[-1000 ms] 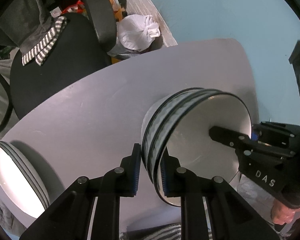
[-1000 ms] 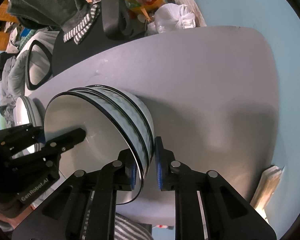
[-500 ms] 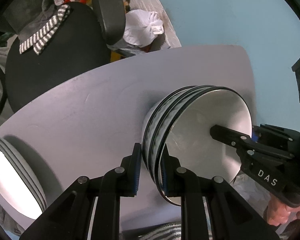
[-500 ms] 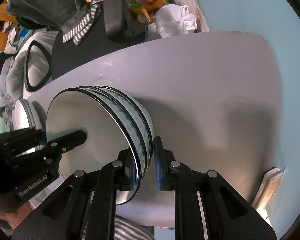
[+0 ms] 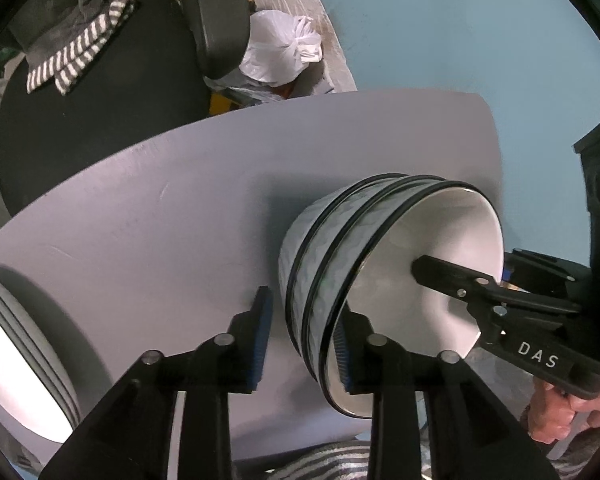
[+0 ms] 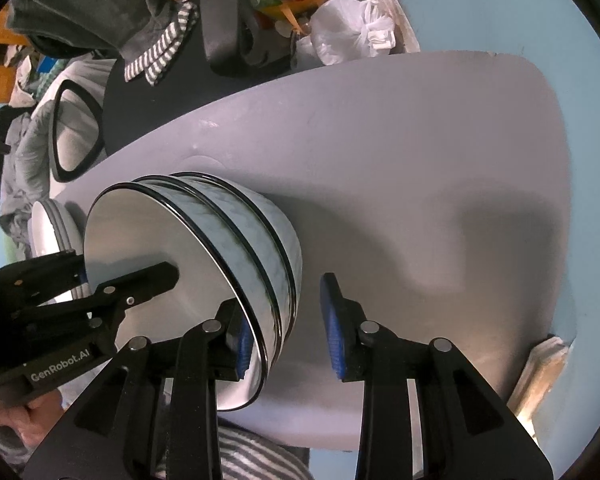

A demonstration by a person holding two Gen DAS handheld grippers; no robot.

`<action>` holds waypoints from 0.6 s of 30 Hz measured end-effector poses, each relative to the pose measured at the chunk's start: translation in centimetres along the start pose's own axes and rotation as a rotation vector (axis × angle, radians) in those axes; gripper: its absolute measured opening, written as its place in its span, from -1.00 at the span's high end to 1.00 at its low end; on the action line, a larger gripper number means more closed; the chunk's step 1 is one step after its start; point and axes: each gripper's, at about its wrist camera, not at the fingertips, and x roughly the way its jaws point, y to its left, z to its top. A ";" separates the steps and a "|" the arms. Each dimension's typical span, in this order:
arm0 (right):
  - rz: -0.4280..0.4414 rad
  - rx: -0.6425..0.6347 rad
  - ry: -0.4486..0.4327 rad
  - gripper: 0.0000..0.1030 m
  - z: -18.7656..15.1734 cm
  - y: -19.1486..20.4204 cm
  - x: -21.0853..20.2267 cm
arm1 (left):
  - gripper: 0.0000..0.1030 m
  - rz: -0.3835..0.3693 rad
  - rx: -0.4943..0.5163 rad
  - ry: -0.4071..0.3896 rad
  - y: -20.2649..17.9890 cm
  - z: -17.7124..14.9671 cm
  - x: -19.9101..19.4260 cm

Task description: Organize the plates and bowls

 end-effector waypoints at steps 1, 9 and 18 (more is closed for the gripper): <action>0.012 0.003 0.002 0.54 0.0 -0.1 0.0 | 0.55 0.006 0.003 -0.001 0.0 0.0 0.0; 0.039 0.015 -0.017 0.64 -0.4 0.1 -0.2 | 0.63 0.018 0.002 -0.007 0.2 -0.3 -0.1; 0.047 0.027 -0.014 0.66 -0.5 -0.2 -0.3 | 0.63 0.026 0.002 0.001 0.2 -0.7 -0.1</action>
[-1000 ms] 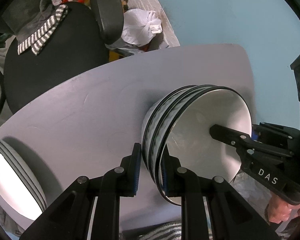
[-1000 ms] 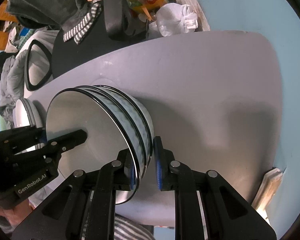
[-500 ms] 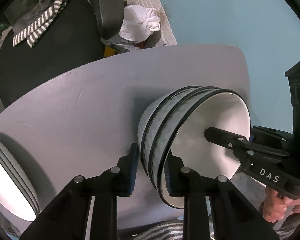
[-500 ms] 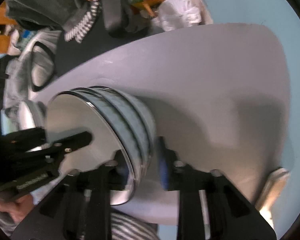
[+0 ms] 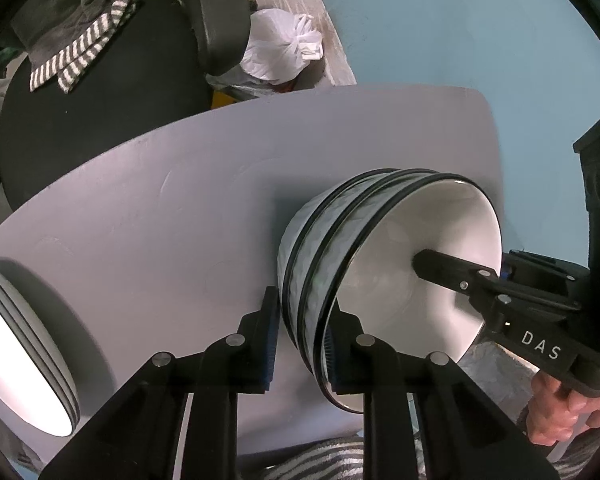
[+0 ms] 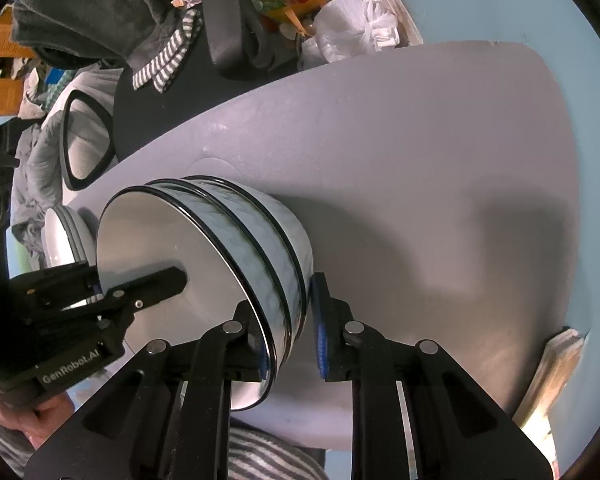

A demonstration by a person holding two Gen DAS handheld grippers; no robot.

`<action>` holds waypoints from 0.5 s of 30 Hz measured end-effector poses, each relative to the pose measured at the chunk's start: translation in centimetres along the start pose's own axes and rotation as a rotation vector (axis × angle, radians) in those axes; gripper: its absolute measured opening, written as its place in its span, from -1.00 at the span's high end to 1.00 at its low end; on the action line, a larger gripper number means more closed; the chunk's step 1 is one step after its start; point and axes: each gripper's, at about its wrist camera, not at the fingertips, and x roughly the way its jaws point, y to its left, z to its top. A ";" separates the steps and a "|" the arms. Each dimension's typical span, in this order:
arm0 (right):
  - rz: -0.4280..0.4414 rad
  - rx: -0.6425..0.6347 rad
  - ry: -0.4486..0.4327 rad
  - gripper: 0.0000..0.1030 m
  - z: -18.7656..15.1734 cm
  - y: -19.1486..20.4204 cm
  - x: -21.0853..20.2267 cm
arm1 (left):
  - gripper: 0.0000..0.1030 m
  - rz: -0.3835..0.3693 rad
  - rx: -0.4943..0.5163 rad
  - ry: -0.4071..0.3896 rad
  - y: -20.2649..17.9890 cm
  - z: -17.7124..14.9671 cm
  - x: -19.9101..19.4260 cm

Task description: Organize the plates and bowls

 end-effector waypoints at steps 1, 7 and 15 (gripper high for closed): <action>-0.002 -0.004 0.001 0.66 -0.1 0.1 0.0 | 0.63 -0.001 -0.003 -0.003 0.1 0.0 -0.1; 0.002 -0.009 0.004 0.66 -0.1 0.8 -0.1 | 0.63 0.004 -0.009 -0.022 0.5 -0.6 -0.9; -0.010 -0.056 0.002 0.67 -0.2 3.3 -0.5 | 0.63 0.010 -0.027 -0.043 2.0 -2.0 -2.8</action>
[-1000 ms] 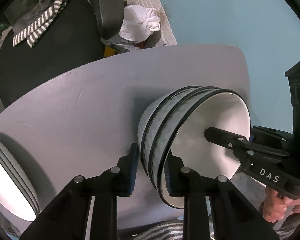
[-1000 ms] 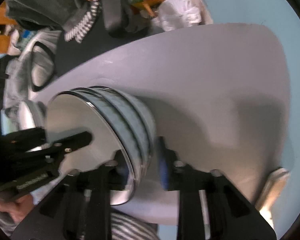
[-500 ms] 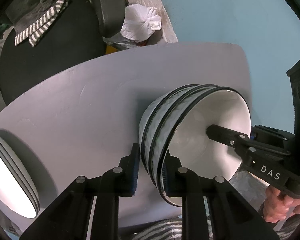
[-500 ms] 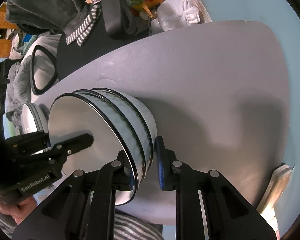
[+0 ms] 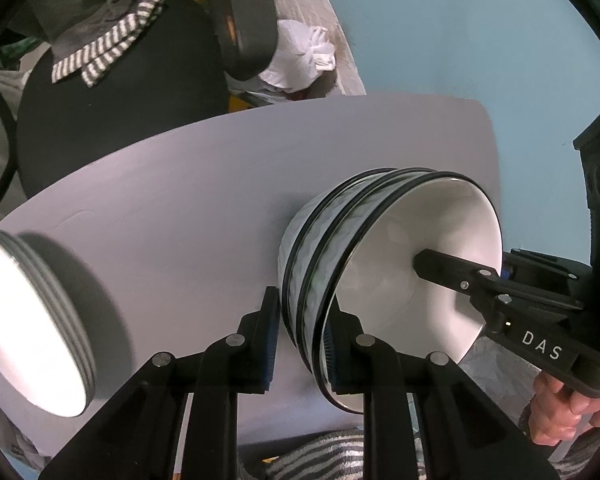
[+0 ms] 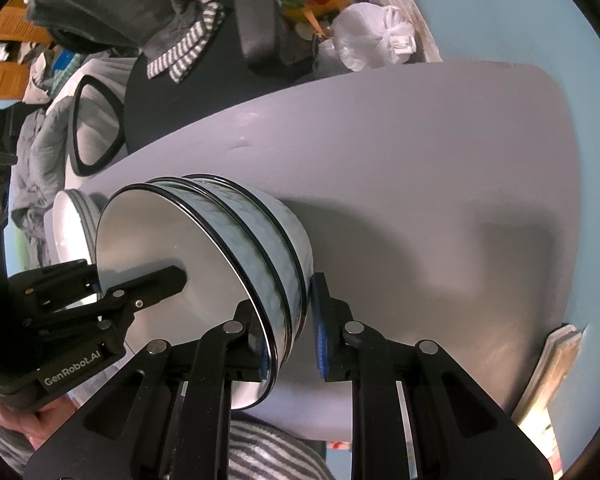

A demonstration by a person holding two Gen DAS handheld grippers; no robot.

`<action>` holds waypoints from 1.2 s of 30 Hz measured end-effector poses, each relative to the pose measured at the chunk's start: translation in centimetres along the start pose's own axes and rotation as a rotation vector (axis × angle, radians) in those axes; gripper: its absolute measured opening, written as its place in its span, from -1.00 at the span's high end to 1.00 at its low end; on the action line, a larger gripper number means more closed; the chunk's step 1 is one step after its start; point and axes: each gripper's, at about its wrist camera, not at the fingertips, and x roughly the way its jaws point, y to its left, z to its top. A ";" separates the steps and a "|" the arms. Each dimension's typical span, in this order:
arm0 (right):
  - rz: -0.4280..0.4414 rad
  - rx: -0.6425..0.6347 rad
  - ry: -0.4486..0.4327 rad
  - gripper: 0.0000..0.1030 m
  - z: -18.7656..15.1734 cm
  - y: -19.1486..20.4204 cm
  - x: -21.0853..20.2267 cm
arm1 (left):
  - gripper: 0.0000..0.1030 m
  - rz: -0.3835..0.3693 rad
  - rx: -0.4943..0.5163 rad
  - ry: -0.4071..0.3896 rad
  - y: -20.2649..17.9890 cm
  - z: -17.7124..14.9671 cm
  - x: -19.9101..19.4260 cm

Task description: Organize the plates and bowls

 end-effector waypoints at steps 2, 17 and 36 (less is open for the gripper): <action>0.003 -0.010 0.000 0.67 -0.1 0.9 -0.1 | 0.63 0.000 -0.015 -0.012 0.8 -0.5 -0.8; -0.011 -0.133 -0.005 0.67 -0.3 10.7 0.9 | 0.63 0.013 -0.115 -0.094 9.2 -4.8 -6.1; -0.039 -0.290 0.021 0.67 -0.3 23.9 4.7 | 0.63 0.010 -0.250 -0.158 21.0 -9.9 -10.6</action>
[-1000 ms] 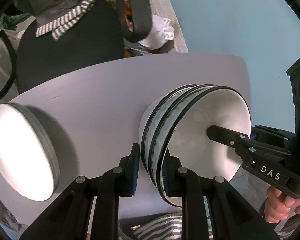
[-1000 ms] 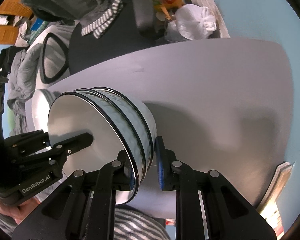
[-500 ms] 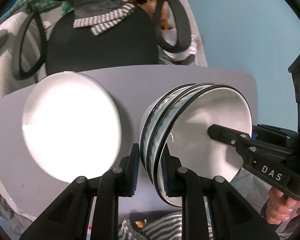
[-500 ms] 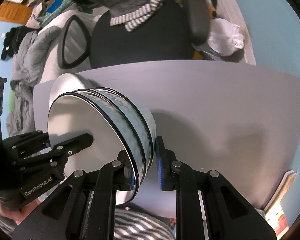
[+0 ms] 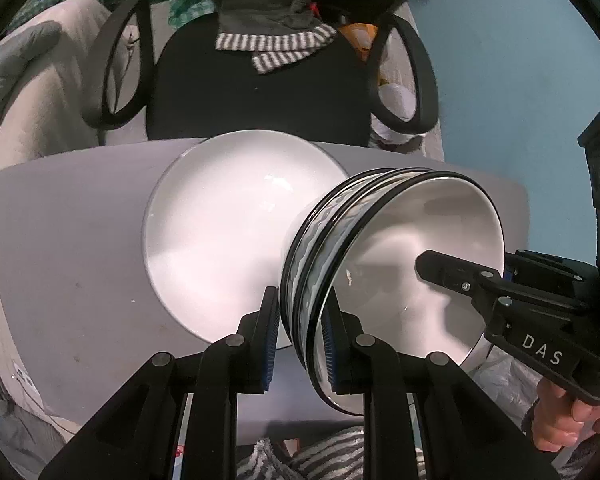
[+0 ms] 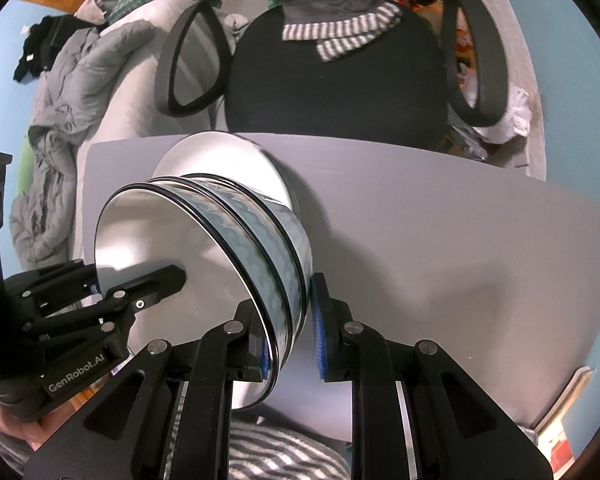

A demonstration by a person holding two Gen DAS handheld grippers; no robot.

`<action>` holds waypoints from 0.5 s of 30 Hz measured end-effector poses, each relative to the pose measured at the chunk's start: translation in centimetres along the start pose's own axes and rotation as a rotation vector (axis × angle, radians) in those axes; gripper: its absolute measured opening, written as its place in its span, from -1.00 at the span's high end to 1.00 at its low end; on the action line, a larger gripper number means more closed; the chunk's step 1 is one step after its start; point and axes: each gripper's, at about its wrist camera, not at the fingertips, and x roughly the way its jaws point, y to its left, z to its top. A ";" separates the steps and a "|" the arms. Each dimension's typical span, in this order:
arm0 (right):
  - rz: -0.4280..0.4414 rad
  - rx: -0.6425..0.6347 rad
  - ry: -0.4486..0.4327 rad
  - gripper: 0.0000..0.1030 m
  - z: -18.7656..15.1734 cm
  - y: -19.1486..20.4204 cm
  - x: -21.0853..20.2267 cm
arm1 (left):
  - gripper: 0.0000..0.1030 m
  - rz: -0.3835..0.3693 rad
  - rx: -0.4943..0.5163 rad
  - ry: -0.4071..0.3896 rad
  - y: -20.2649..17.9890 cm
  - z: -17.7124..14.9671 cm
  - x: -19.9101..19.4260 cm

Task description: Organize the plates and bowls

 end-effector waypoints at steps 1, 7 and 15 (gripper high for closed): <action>-0.002 -0.007 0.003 0.67 0.2 0.6 0.3 | 0.63 0.000 -0.005 0.001 0.5 0.0 0.0; -0.001 -0.017 0.019 0.67 0.7 2.2 1.5 | 0.63 0.006 -0.023 0.006 2.6 -0.1 0.0; -0.011 -0.004 0.045 0.67 1.4 3.2 3.3 | 0.63 0.001 -0.035 0.033 4.2 0.3 1.3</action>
